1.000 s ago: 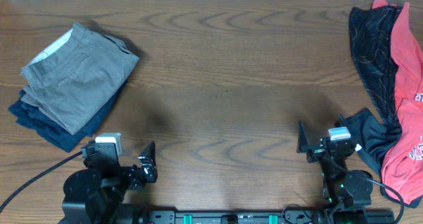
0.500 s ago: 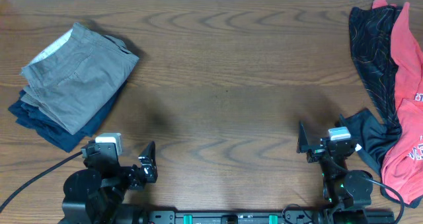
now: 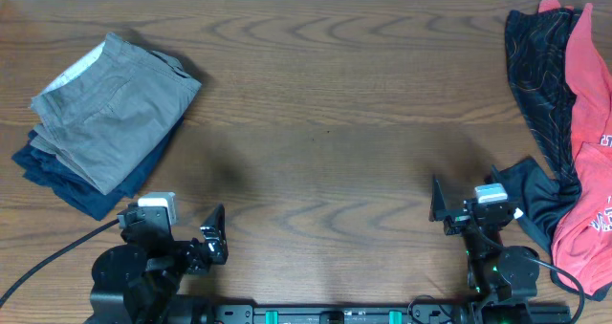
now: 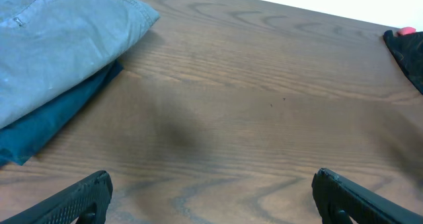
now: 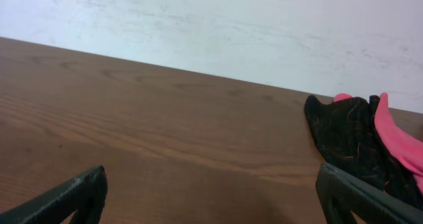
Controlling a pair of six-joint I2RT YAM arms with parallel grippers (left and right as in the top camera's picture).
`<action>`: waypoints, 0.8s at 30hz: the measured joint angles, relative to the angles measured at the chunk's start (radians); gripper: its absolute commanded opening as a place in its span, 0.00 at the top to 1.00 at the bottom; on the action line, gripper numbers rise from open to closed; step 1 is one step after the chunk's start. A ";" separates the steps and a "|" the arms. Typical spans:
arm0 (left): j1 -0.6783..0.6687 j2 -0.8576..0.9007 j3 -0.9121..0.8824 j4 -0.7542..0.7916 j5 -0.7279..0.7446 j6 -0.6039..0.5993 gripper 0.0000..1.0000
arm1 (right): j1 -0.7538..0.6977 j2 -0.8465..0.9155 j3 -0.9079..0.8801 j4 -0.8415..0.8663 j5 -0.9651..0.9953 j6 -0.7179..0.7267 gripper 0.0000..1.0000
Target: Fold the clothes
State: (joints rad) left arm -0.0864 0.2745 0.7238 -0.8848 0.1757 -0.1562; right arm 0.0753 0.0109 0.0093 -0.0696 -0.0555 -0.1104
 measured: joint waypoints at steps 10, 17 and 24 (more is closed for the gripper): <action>0.011 -0.035 -0.014 -0.091 0.000 0.008 0.02 | 0.000 0.000 0.000 0.000 0.000 0.000 0.01; 0.048 -0.200 -0.189 0.020 0.000 0.080 0.02 | 0.000 0.000 0.000 0.000 0.000 0.000 0.01; 0.064 -0.263 -0.430 0.351 -0.002 0.132 0.02 | 0.000 0.000 0.000 0.000 0.000 0.000 0.01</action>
State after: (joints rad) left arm -0.0223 0.0113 0.2935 -0.5335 0.1734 -0.0238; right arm 0.0753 0.0109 0.0093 -0.0700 -0.0559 -0.1104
